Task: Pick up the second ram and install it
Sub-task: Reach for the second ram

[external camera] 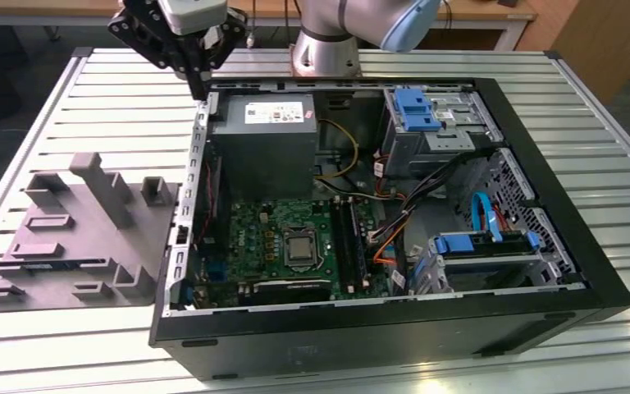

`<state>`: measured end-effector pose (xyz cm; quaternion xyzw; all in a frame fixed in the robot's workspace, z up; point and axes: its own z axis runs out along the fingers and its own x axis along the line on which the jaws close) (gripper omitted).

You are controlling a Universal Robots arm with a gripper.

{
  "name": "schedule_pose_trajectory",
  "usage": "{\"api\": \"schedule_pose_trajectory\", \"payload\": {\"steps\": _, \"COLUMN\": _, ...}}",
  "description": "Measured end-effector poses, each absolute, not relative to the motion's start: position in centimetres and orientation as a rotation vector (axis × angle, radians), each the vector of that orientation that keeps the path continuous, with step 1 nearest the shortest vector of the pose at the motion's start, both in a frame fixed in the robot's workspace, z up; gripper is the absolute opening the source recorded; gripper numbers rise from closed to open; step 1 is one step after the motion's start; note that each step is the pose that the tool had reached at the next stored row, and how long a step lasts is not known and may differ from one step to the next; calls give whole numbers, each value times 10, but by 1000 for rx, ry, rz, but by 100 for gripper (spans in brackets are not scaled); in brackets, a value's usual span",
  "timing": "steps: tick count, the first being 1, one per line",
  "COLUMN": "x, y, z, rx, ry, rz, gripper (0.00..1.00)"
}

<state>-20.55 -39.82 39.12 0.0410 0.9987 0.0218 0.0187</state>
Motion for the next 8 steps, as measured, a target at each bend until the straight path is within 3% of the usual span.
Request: {"api": "schedule_pose_trajectory", "payload": {"steps": 8, "x": -226, "y": -398, "z": 391, "rx": 128, "ry": 3094, "rz": 68, "gripper": 11}}
